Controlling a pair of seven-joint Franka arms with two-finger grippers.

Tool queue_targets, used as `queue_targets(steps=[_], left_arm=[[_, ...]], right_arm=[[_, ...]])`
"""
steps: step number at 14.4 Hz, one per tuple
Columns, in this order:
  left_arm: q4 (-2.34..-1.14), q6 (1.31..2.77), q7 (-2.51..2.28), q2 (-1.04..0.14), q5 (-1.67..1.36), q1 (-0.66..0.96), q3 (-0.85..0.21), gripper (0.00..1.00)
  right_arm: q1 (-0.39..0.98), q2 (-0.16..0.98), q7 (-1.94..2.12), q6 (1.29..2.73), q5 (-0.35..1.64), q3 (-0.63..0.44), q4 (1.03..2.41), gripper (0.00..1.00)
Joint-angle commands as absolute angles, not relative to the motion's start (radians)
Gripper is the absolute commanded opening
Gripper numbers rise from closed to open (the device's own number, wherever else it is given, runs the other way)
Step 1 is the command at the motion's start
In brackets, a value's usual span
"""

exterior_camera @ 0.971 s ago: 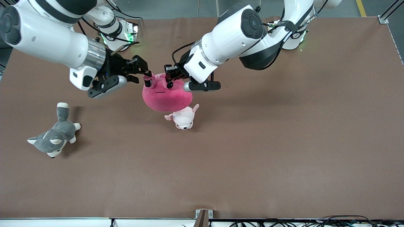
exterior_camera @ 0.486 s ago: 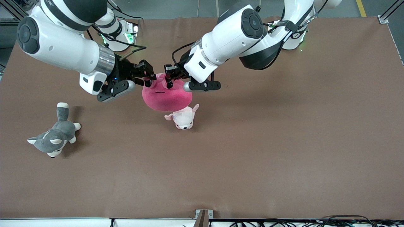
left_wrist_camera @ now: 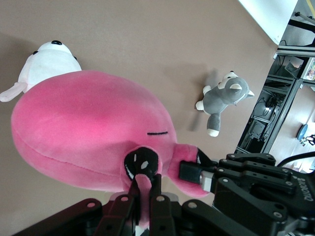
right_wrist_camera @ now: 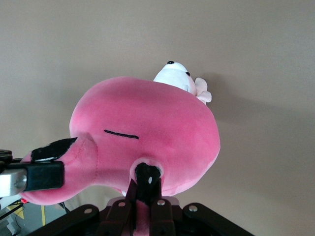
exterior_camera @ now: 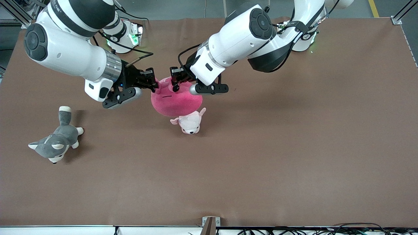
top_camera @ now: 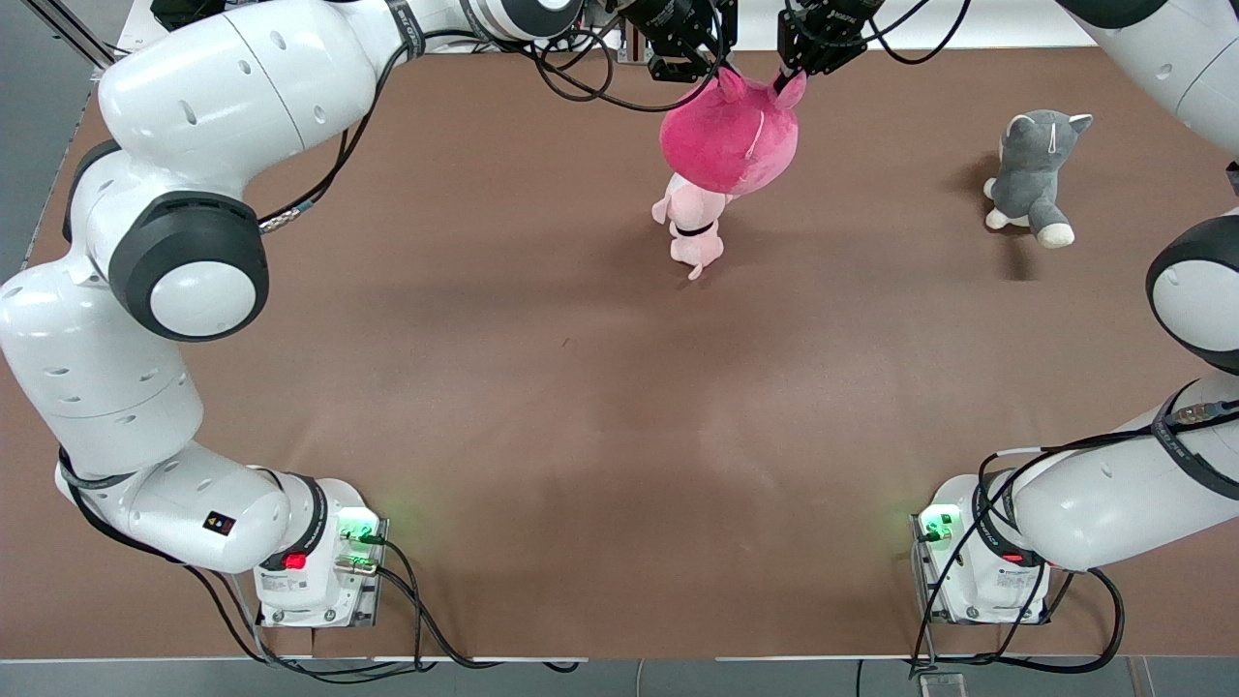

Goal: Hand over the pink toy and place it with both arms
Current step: 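Open the left gripper and carry the pink toy away with the right gripper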

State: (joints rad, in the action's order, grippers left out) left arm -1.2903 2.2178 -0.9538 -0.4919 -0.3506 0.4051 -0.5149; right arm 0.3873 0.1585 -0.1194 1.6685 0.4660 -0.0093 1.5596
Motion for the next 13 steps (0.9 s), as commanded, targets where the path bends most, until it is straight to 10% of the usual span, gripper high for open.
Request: queue_targets(steps=[1,7,13], left_arm=[[-1.275,2.223,-0.959,-0.485,-0.324,0.410,-0.512,1.00],[-1.278,2.174,-0.950,-0.382,-0.247,0.298,-0.509,1.00],[-1.281,1.765,-0.681,-0.187,-0.040,0.062,-0.511,1.00]], right_arm=[[0.348,0.146,-0.117,1.631,0.443,-0.014,1.554,0.00],[0.172,0.166,0.099,1.532,0.399,-0.014,1.540,0.00],[0.063,0.340,0.192,1.554,0.293,-0.014,1.513,0.00]])
